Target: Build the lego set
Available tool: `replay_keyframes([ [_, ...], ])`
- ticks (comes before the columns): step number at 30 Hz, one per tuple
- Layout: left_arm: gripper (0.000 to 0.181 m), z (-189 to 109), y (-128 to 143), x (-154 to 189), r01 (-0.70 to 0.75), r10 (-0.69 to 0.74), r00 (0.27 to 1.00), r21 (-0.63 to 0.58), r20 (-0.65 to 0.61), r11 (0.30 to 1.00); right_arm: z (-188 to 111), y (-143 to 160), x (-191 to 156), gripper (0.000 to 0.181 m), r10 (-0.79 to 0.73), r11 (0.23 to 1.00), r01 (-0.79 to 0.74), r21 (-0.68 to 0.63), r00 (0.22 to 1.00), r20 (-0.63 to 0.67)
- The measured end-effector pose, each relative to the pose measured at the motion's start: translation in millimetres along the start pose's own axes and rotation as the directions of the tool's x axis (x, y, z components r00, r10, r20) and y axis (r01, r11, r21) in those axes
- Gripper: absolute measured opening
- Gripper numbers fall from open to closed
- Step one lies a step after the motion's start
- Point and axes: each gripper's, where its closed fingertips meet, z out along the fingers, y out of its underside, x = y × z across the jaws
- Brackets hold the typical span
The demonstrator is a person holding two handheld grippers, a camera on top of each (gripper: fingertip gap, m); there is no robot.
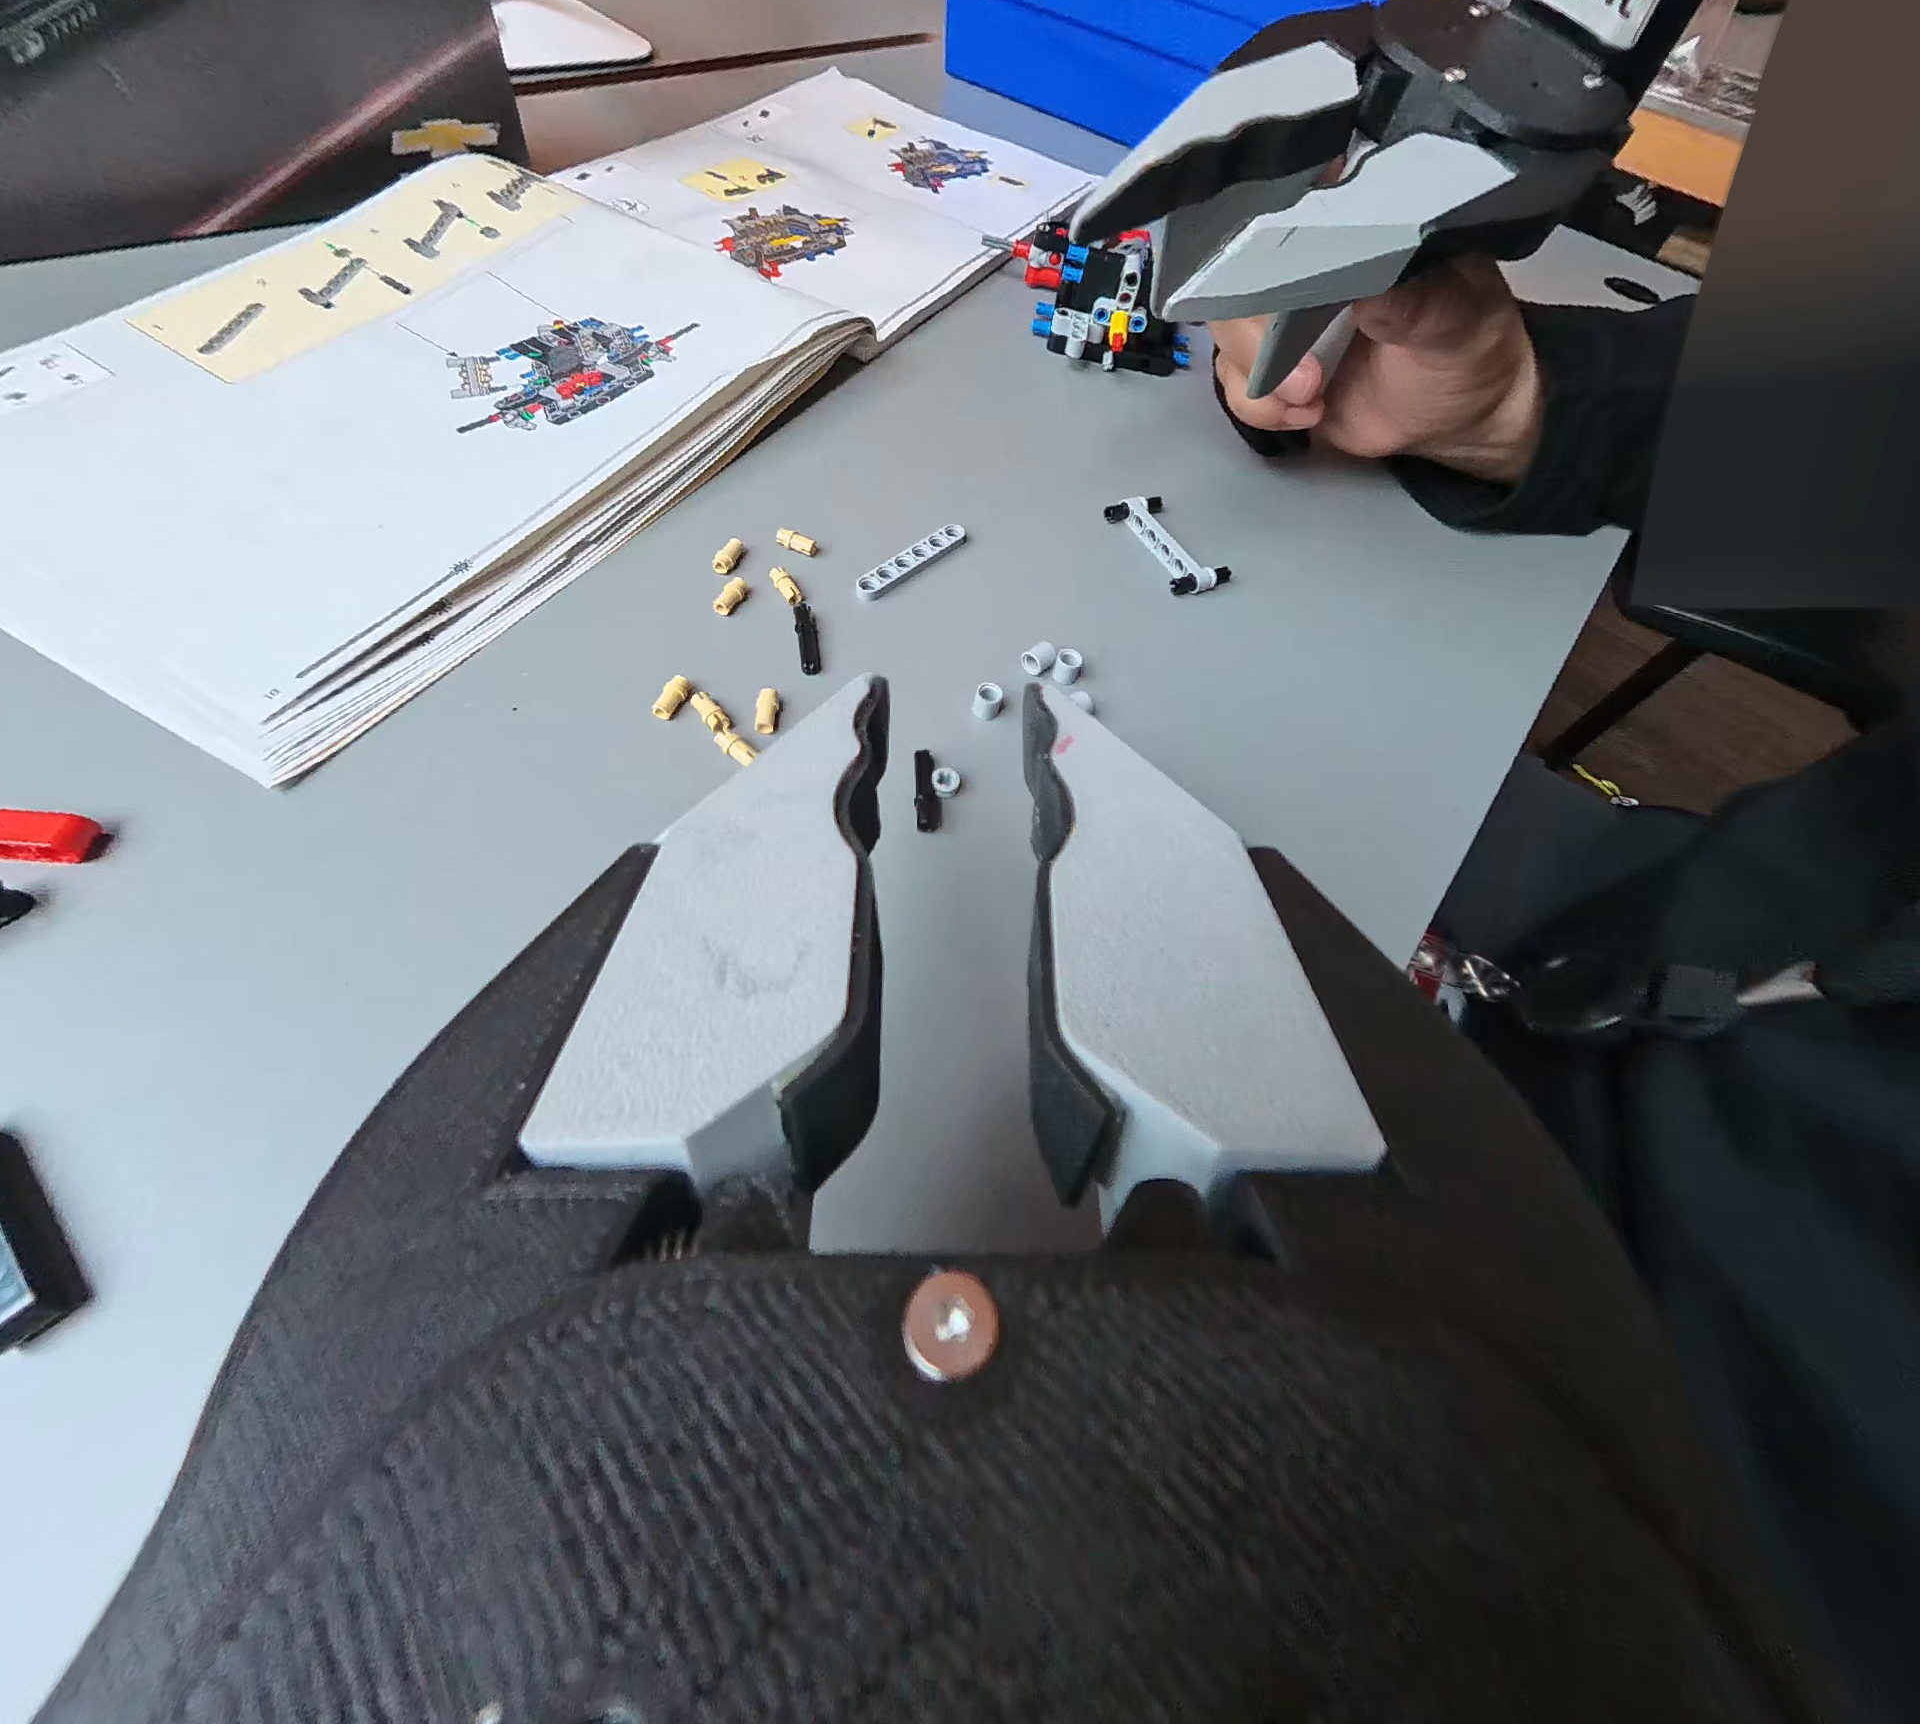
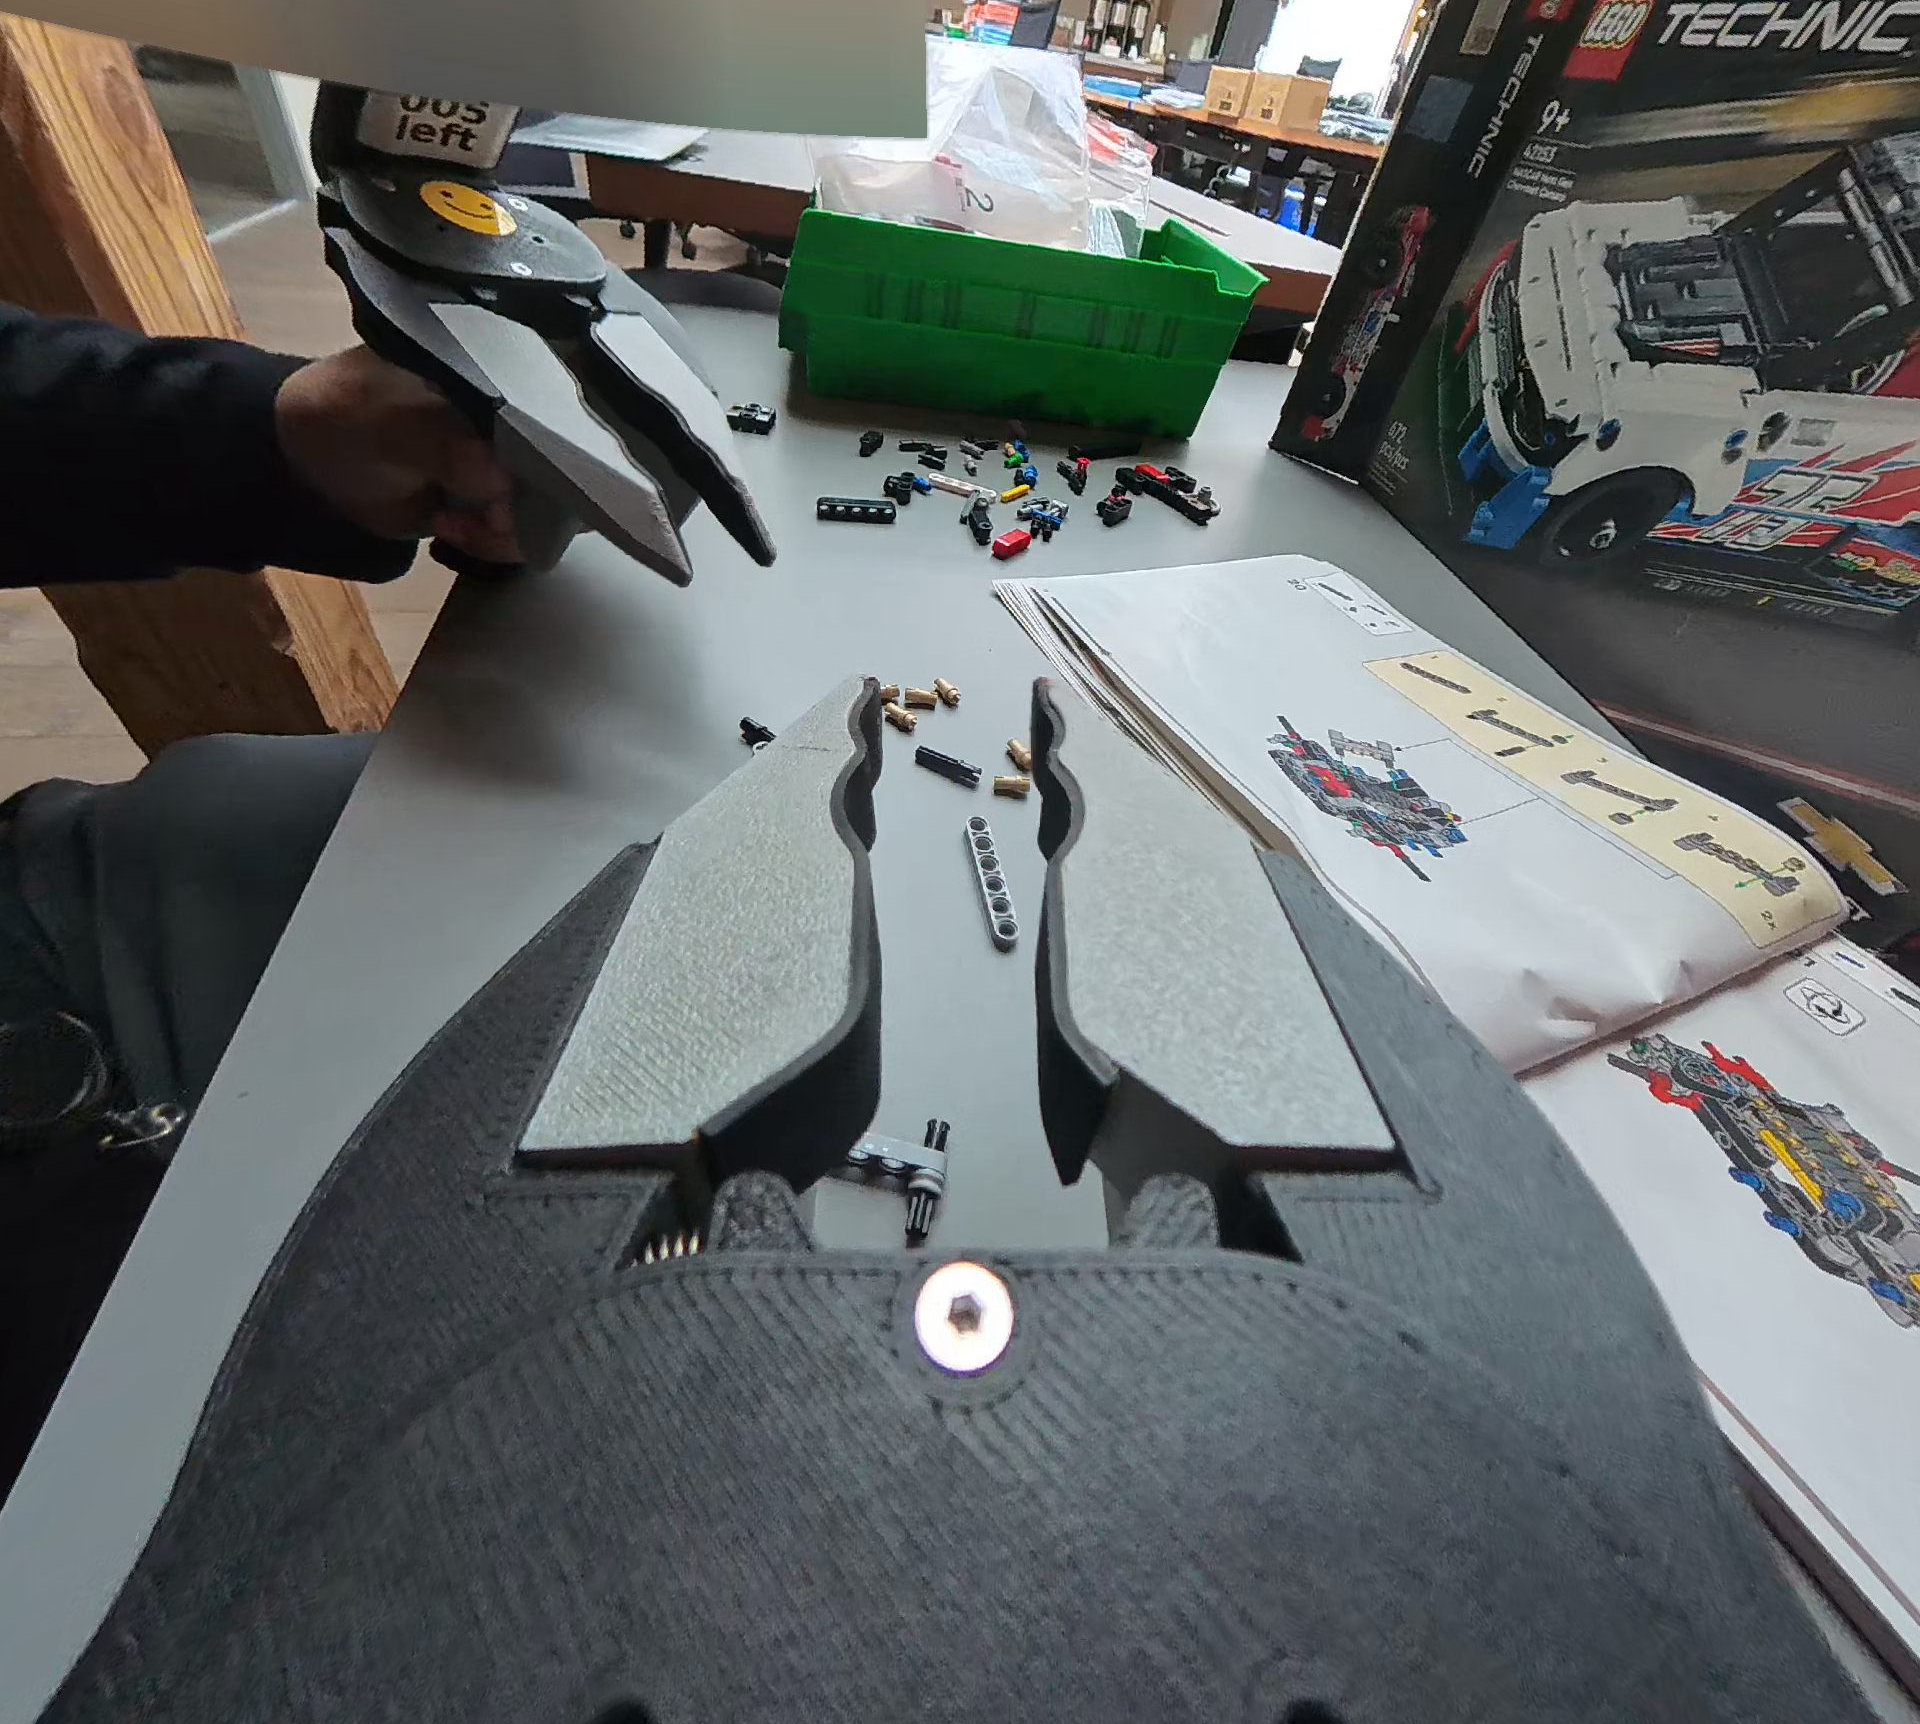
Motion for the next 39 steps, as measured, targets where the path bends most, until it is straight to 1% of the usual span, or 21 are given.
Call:
replay_keyframes([
  [5, 0.020, -2.2, -3.6, 0.4, -0.025, 0.025, 1.000, 0.027, 0.020, 0.999, 2.6, 1.3, 1.0, 0.024, -0.001, 1.000, 0.001, 0.000, 1.000, -0.001],
  [13, 0.013, -6.6, -8.2, 0.8, -0.061, 0.058, 0.997, 0.064, 0.050, 0.996, 3.0, 4.4, 13.1, 0.021, 0.053, 0.999, -0.053, 0.004, 0.998, -0.035],
  [17, 0.017, 1.5, -4.8, -1.4, -0.042, 0.041, 0.998, 0.024, 0.052, 0.999, 1.5, 4.1, 18.7, 0.016, 0.056, 0.998, -0.055, 0.012, 0.997, -0.055],
  [21, 0.017, 5.0, -1.6, 0.3, -0.081, 0.081, 0.994, -0.006, 0.070, 0.997, 1.2, 4.7, 22.3, 0.014, 0.083, 0.996, -0.082, 0.019, 0.995, -0.057],
  [29, 0.013, 1.2, -5.4, -1.5, -0.062, 0.060, 0.996, 0.027, 0.073, 0.998, -5.4, 1.4, 29.7, 0.011, 0.068, 0.997, -0.064, 0.040, 0.992, -0.108],
  [34, 0.011, -0.1, -2.7, 2.3, -0.050, 0.049, 0.996, 0.018, 0.070, 0.999, -2.2, 4.1, 28.2, 0.008, 0.058, 0.998, -0.056, 0.024, 0.993, -0.107],
  [39, 0.009, -1.3, -2.2, 2.5, -0.064, 0.062, 0.993, 0.018, 0.097, 0.998, -1.8, 4.7, 24.7, 0.008, 0.058, 0.998, -0.057, 0.013, 0.994, -0.092],
])
